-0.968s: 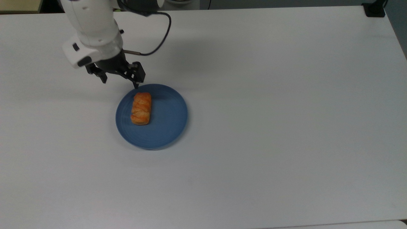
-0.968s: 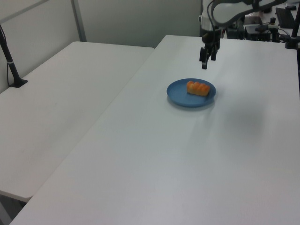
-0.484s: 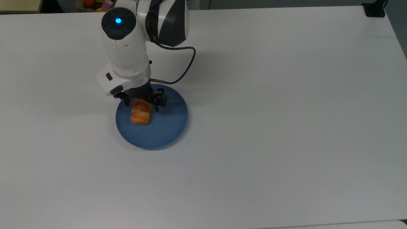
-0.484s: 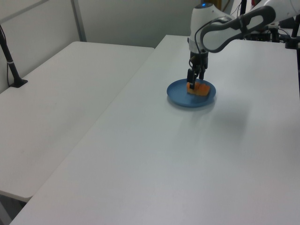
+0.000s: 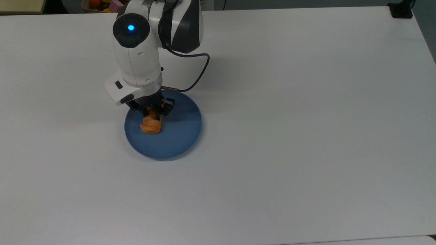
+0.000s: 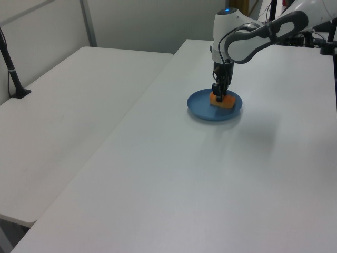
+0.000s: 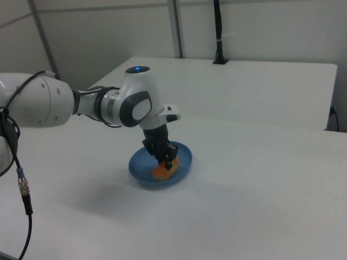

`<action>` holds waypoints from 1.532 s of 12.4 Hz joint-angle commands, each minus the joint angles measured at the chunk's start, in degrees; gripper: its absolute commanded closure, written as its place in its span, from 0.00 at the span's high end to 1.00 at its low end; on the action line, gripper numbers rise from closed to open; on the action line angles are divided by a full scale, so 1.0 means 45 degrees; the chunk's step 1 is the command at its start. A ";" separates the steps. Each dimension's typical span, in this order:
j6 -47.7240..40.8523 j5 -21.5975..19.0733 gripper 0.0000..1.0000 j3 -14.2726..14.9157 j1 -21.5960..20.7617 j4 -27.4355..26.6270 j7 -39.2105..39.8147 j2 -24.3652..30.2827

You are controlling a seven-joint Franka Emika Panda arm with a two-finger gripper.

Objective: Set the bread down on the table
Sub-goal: 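Lower the gripper onto the bread roll and close it, then lift the bread roll off the plate and carry it away across the table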

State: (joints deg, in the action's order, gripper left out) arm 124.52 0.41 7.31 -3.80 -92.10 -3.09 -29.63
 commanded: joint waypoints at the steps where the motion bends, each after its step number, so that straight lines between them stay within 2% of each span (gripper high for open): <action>1: 0.0103 0.0104 0.00 0.0075 -0.0073 -0.0237 0.0550 0.0139; 5: -0.0015 -0.0052 0.00 0.0192 0.0102 -0.0080 0.0492 0.0626; 8: -0.1066 -0.0266 0.00 0.0231 0.0569 0.1028 0.1112 0.0803; 9: -0.1321 -0.0499 0.00 0.0483 0.0765 0.1458 0.1677 0.0803; 12: -0.1617 -0.1494 0.00 0.1868 0.0961 0.1911 0.3980 0.0764; 14: -0.1617 -0.2314 0.00 0.3290 0.1020 0.1893 0.6087 0.0783; 15: -0.1617 -0.2512 0.00 0.3762 0.1020 0.1834 0.6735 0.0783; 18: -0.1558 -0.3156 0.00 0.5732 0.1040 0.0842 0.9678 0.0783; 19: -0.1500 -0.3371 0.00 0.6145 0.1059 0.0586 1.0368 0.0783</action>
State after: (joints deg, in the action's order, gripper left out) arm 118.30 -11.59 28.85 1.92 -85.33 33.55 -26.73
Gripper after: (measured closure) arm 0.916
